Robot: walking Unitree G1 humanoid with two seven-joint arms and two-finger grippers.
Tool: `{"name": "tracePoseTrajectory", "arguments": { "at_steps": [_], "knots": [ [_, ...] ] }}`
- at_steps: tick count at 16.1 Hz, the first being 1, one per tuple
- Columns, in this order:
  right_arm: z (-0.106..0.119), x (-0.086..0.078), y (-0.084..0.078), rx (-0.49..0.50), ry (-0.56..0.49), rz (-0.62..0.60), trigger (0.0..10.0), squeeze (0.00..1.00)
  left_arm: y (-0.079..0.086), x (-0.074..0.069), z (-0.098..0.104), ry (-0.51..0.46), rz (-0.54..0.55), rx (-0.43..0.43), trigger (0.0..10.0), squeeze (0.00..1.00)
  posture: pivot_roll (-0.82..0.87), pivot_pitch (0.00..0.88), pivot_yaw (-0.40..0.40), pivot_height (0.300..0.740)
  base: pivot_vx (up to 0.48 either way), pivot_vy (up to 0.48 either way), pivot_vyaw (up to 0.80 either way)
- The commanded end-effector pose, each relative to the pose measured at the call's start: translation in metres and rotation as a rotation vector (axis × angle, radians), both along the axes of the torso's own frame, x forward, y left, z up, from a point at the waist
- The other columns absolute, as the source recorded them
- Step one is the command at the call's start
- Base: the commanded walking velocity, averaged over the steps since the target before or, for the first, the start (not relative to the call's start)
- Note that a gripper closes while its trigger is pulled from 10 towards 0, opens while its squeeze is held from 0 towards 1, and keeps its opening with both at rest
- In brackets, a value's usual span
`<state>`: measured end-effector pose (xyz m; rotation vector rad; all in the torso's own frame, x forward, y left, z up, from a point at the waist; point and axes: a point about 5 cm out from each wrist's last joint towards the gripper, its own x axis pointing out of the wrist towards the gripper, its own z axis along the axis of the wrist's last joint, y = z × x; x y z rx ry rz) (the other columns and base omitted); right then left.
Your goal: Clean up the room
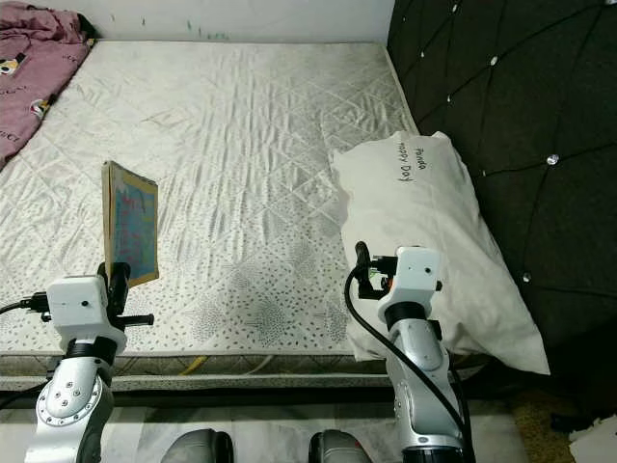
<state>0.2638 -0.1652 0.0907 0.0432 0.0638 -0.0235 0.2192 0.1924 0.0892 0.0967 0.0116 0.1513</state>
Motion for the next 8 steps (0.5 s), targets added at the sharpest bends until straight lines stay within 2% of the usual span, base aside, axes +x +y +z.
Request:
{"name": "tracePoseTrajectory", "arguments": {
  "at_steps": [1, 8],
  "knots": [
    [-0.0047, -0.0003, -0.001, -0.002, 0.021, 0.003, 10.0, 0.0, 0.0005, 0.0027, 0.0049, -0.02, -0.005, 0.015, 10.0, 0.0, 0.03, 0.116, 0.015, 0.714, 0.0, 0.0, 0.0],
    [-0.0049, -0.001, -0.0011, -0.002, 0.024, 0.009, 10.0, 0.0, -0.0005, 0.0023, 0.0042, -0.015, -0.009, 0.013, 10.0, 0.0, 0.03, 0.12, 0.013, 0.638, 0.0, 0.0, 0.0]
  ]
}}
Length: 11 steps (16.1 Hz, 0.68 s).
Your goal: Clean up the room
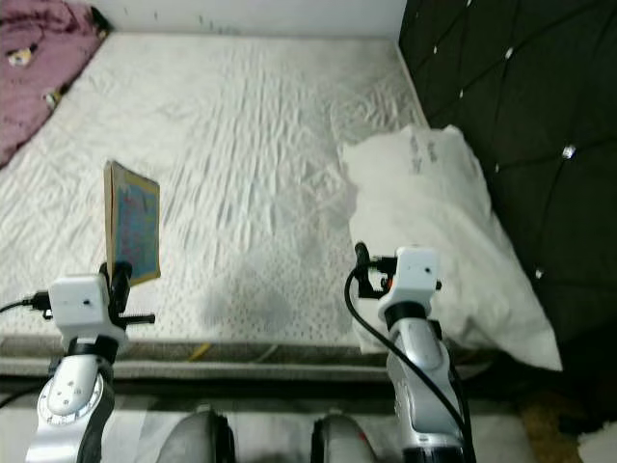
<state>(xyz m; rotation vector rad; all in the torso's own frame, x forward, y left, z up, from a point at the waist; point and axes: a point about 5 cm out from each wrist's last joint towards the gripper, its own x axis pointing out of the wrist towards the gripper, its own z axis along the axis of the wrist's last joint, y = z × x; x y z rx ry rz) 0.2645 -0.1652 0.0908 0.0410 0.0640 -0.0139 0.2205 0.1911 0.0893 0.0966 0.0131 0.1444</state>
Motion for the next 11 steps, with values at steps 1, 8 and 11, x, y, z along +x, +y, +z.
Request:
{"name": "tracePoseTrajectory", "arguments": {
  "at_steps": [1, 8, 11],
  "knots": [
    [-0.0049, -0.0018, -0.0011, 0.0, 0.024, -0.001, 10.0, 0.0, 0.0007, 0.001, 0.004, -0.016, -0.002, 0.013, 10.0, 0.0, 0.03, 0.12, 0.013, 0.629, 0.0, 0.0, 0.0],
    [-0.0064, -0.0019, -0.0009, 0.002, 0.032, 0.005, 10.0, 0.0, 0.0013, 0.0004, 0.0033, -0.012, 0.009, 0.014, 10.0, 0.0, 0.03, 0.121, 0.012, 0.624, 0.0, 0.0, 0.0],
    [-0.0068, -0.0018, -0.0007, 0.001, 0.033, 0.01, 10.0, 0.0, 0.0009, 0.0002, 0.003, -0.011, 0.011, 0.014, 10.0, 0.0, 0.03, 0.119, 0.008, 0.624, 0.0, 0.0, 0.0]
  ]
}}
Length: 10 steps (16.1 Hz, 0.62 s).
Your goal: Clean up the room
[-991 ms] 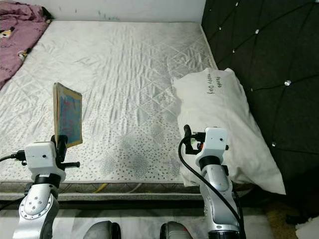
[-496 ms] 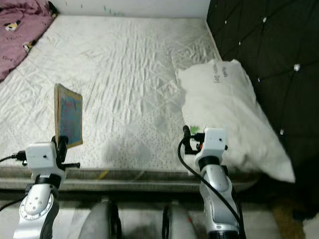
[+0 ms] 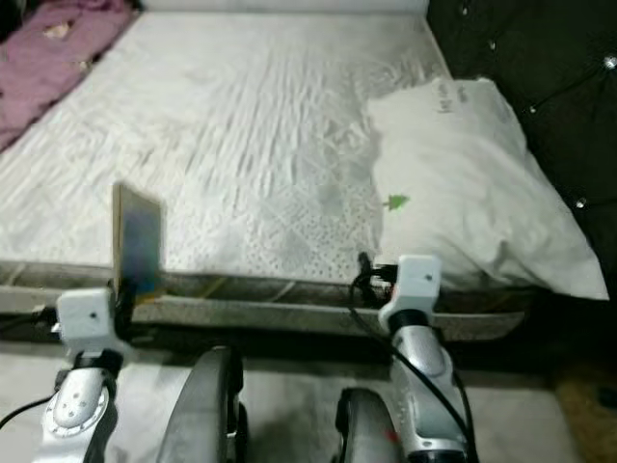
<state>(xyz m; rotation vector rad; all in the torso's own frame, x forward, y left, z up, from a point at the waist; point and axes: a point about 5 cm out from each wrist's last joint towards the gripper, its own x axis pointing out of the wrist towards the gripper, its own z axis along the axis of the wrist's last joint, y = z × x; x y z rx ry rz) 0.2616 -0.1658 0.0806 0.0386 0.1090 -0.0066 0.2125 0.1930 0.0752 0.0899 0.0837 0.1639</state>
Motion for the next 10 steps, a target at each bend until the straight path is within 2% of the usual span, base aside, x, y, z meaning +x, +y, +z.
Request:
{"name": "tracePoseTrajectory", "arguments": {
  "at_steps": [1, 3, 7, 10],
  "knots": [
    [0.0033, 0.001, 0.0, 0.002, -0.011, 0.005, 10.0, 0.0, -0.0011, 0.0079, 0.017, -0.08, -0.012, 0.024, 10.0, 0.0, 0.03, 0.119, 0.007, 0.624, 0.0, 0.0, 0.0],
    [0.0029, 0.0008, 0.0004, 0.001, -0.009, 0.009, 10.0, 0.0, -0.0013, 0.0077, 0.0168, -0.079, -0.011, 0.022, 10.0, 0.0, 0.03, 0.119, 0.008, 0.624, 0.0, 0.0, 0.0],
    [0.0022, -0.0002, 0.0003, 0.0, -0.007, 0.011, 10.0, 0.0, -0.0016, 0.0075, 0.0148, -0.07, -0.017, 0.019, 10.0, 0.0, 0.02, 0.118, 0.008, 0.579, 0.0, 0.0, 0.0],
    [0.0019, -0.0002, 0.0008, -0.003, -0.005, 0.018, 10.0, 0.0, -0.0023, 0.0071, 0.014, -0.065, -0.019, 0.015, 10.0, 0.0, 0.03, 0.118, 0.005, 0.574, 0.0, 0.0, 0.0]
  ]
}}
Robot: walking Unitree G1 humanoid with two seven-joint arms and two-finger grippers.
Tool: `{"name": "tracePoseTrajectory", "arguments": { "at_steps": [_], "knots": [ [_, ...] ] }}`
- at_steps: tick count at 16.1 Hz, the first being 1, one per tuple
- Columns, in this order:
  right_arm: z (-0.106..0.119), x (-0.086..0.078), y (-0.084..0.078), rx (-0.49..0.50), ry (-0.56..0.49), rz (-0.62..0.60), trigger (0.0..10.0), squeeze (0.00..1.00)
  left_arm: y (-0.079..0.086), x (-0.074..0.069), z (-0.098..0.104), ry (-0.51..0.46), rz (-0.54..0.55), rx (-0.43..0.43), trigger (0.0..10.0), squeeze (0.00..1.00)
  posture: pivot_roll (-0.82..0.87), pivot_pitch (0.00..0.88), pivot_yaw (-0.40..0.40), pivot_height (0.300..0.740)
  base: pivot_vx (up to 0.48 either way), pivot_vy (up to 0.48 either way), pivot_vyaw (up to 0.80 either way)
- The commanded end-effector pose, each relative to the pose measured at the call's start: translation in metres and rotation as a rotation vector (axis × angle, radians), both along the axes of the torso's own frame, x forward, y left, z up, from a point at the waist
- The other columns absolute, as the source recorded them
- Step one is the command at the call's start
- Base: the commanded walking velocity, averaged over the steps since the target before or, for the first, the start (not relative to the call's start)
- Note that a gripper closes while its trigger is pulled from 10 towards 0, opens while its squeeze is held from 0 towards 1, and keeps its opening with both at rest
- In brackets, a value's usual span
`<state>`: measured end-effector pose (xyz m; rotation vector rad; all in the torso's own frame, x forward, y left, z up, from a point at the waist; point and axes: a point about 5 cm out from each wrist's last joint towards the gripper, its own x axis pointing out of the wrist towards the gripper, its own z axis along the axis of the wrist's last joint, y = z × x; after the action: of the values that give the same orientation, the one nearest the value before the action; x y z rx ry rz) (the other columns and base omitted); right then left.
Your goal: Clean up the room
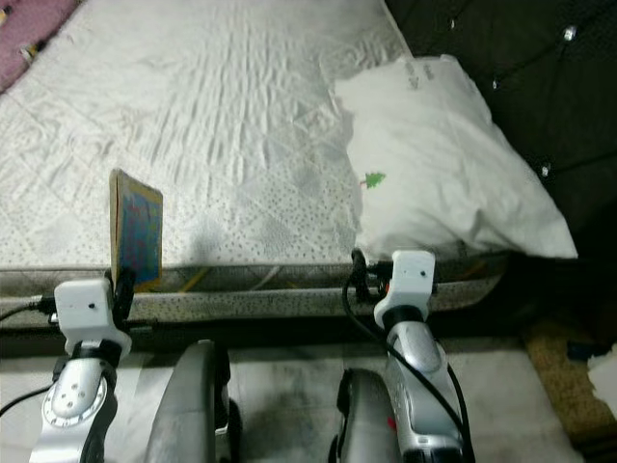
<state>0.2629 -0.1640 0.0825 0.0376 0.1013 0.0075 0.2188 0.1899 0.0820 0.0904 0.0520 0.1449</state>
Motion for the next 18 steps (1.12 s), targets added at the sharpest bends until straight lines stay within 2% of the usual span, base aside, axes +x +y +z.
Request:
{"name": "tracePoseTrajectory", "arguments": {
  "at_steps": [1, 6, 18],
  "knots": [
    [-0.0001, -0.0016, -0.001, -0.004, 0.003, 0.006, 10.0, 0.0, 0.0005, 0.0006, 0.0071, -0.035, 0.001, 0.012, 10.0, 0.0, 0.03, 0.118, 0.003, 0.574, 0.0, 0.0, 0.0],
    [0.0007, -0.0016, -0.0012, -0.008, 0.002, 0.005, 10.0, 0.0, -0.0013, 0.0008, 0.0079, -0.04, -0.017, 0.009, 10.0, 0.0, 0.02, 0.124, 0.004, 0.574, 0.051, 0.0, 0.0],
    [0.0004, 0.0001, 0.0001, -0.002, 0.004, 0.004, 10.0, 0.0, -0.0035, 0.0037, 0.008, -0.038, -0.046, 0.014, 10.0, 0.0, 0.02, 0.122, 0.007, 0.574, 0.358, 0.0, 0.0]
  ]
}}
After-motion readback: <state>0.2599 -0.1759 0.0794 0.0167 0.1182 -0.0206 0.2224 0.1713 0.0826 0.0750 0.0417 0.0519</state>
